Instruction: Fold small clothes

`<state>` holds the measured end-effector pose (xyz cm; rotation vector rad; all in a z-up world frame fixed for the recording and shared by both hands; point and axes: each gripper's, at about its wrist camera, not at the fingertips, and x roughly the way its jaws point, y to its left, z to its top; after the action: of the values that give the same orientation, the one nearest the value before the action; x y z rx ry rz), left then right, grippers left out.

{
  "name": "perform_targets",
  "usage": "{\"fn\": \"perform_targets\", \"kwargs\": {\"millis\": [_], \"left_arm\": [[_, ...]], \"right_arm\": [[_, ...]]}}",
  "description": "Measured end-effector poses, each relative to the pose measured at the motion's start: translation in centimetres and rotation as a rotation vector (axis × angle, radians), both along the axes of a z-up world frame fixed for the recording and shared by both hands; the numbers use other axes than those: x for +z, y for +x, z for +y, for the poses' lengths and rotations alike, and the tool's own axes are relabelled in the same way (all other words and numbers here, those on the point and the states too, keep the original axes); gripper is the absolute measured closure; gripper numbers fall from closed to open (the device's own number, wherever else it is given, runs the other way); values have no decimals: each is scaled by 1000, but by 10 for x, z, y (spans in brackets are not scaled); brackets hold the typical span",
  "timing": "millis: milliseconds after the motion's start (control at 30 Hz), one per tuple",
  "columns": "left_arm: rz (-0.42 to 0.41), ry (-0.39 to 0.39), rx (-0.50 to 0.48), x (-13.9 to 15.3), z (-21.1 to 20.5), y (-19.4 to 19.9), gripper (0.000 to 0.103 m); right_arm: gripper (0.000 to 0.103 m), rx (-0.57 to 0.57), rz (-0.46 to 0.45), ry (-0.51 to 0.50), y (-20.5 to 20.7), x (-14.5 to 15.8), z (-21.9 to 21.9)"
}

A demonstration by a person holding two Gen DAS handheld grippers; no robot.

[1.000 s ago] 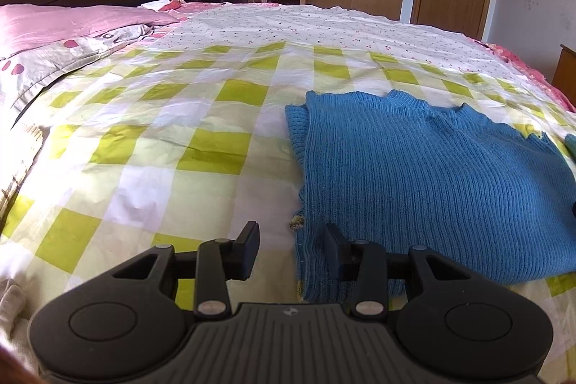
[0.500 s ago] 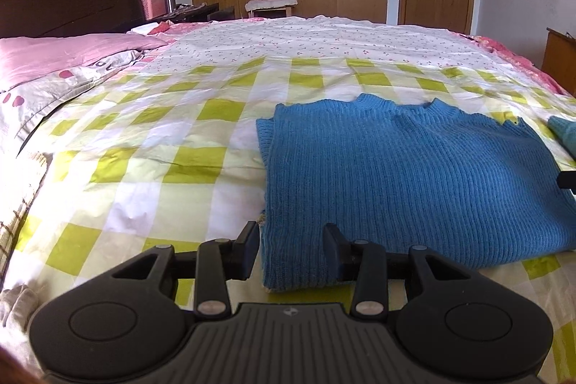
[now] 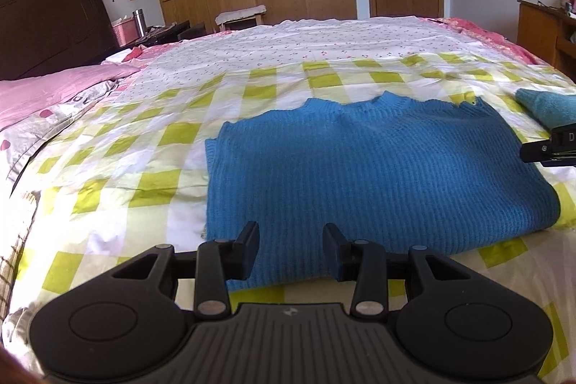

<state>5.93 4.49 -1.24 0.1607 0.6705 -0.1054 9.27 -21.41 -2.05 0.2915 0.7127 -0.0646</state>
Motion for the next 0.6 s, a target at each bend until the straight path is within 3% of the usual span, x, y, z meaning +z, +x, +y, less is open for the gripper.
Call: {"fn": "perform_targets", "kwargs": {"millis": [300,600], "left_arm": [[-23,86,-126,-3,-59,-12,58],[-78,186,-252,-12,-112,-25,58]], "right_arm": [[69,4,-25,-182,-11,12,5],[69,16,-15,-174,-23,14,-14]]}}
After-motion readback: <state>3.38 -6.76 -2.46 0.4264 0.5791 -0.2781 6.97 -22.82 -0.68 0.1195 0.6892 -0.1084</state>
